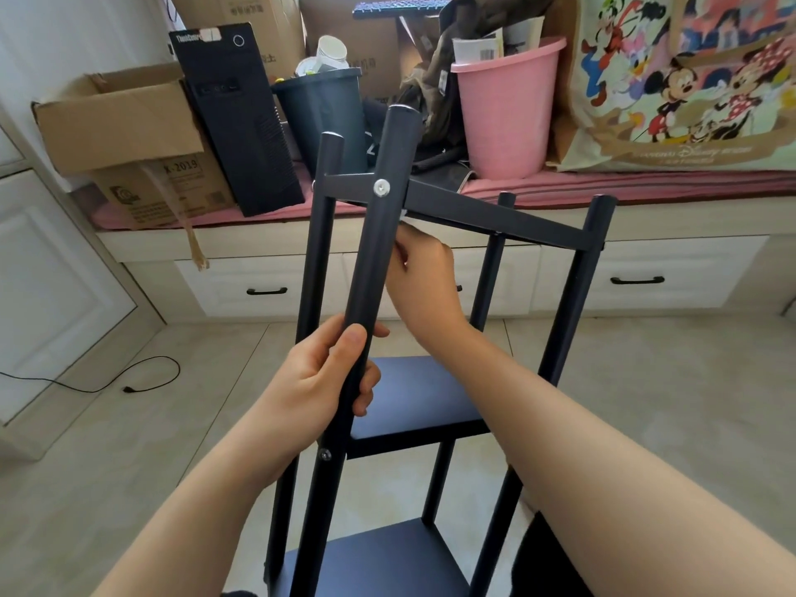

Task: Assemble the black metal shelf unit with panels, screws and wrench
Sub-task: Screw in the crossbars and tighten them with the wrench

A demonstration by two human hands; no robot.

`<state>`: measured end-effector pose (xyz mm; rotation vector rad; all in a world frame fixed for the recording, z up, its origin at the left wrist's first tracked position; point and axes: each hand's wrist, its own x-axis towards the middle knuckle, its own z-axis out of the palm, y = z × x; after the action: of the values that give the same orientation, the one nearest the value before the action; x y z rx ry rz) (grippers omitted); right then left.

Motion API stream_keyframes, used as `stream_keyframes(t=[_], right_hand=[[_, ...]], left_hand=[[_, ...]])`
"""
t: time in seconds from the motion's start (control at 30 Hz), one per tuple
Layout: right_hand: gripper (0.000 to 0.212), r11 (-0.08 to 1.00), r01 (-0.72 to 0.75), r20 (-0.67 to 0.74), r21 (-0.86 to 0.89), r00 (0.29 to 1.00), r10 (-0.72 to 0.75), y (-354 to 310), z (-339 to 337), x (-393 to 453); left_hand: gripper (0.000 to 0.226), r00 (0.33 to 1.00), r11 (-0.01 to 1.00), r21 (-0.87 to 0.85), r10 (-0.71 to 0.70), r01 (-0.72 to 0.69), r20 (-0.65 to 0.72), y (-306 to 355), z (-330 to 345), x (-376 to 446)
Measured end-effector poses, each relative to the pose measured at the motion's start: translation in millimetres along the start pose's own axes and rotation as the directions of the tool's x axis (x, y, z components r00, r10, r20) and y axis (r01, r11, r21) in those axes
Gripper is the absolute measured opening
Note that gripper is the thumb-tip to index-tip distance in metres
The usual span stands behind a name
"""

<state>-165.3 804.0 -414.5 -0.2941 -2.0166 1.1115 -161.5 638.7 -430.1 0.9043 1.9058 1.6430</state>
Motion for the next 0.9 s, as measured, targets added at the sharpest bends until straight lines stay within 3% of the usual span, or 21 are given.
stream_keyframes(t=[0.13,0.23,0.37,0.5,0.73,0.9], right_hand=[[0.032,0.999,-0.041,0.166,-0.014,0.985,0.042,7,-23,-10],[0.031,0.979,-0.188,0.228,0.077,0.959,0.166,9,-42,-18],[0.032,0.965,-0.261,0.297,0.018,0.923,0.244,16,-71,-27],[0.031,0.97,-0.181,0.16,-0.159,0.965,0.206,30,-93,-29],[0.031,0.856,-0.387,0.012,-0.342,0.909,0.416,66,-109,-25],[0.031,0.782,-0.463,-0.087,-0.416,0.877,0.473,72,-112,-21]], left_hand=[[0.032,0.999,1.0,0.03,0.003,-0.002,-0.04,-2,-3,2],[0.038,0.999,0.999,0.047,0.012,-0.009,-0.052,-1,-7,4],[0.014,0.997,0.998,0.058,0.021,-0.017,-0.068,-3,-12,6],[0.008,0.996,0.997,0.068,0.047,-0.043,-0.071,-4,-15,6],[0.017,0.986,0.991,0.116,0.089,-0.073,-0.142,-5,-22,10],[0.023,0.98,0.99,0.117,0.096,-0.077,-0.174,-7,-28,13]])
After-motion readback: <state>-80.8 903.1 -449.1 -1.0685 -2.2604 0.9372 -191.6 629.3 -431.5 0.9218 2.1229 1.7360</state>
